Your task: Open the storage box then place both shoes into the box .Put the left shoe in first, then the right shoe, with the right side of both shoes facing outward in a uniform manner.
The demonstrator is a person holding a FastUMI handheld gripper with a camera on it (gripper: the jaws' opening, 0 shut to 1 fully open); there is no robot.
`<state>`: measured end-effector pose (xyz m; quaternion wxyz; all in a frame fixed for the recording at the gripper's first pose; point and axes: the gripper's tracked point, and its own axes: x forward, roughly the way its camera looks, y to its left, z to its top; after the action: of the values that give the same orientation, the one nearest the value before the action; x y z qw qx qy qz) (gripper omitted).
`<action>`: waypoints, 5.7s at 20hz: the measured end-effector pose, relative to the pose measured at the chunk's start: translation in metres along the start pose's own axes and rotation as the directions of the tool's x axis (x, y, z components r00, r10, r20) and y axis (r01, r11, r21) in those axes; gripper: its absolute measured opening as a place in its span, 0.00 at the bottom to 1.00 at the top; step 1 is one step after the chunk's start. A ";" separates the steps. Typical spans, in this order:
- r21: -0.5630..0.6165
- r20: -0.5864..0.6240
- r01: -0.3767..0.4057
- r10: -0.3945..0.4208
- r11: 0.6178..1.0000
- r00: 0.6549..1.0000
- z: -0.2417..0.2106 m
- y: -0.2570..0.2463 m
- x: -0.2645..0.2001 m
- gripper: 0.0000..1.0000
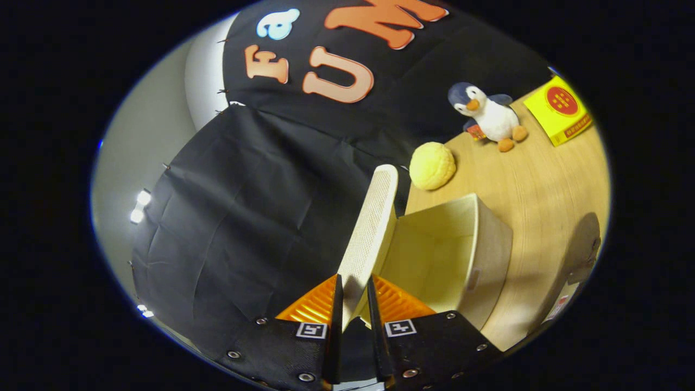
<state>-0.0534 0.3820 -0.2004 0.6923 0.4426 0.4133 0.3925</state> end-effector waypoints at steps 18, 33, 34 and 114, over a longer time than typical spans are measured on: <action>-0.138 -0.182 0.031 -0.056 0.990 0.982 -0.076 0.070 0.159 0.40; -0.266 0.101 0.421 -0.409 0.867 0.907 -0.012 -0.076 -0.004 0.92; -0.272 0.121 0.457 -0.441 0.847 0.889 -0.007 -0.091 -0.019 0.93; -0.261 -0.130 0.806 -0.847 0.531 0.516 -0.078 -0.201 0.120 0.08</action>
<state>-0.0476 0.4529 -0.4365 0.7742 0.0808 0.6200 0.0983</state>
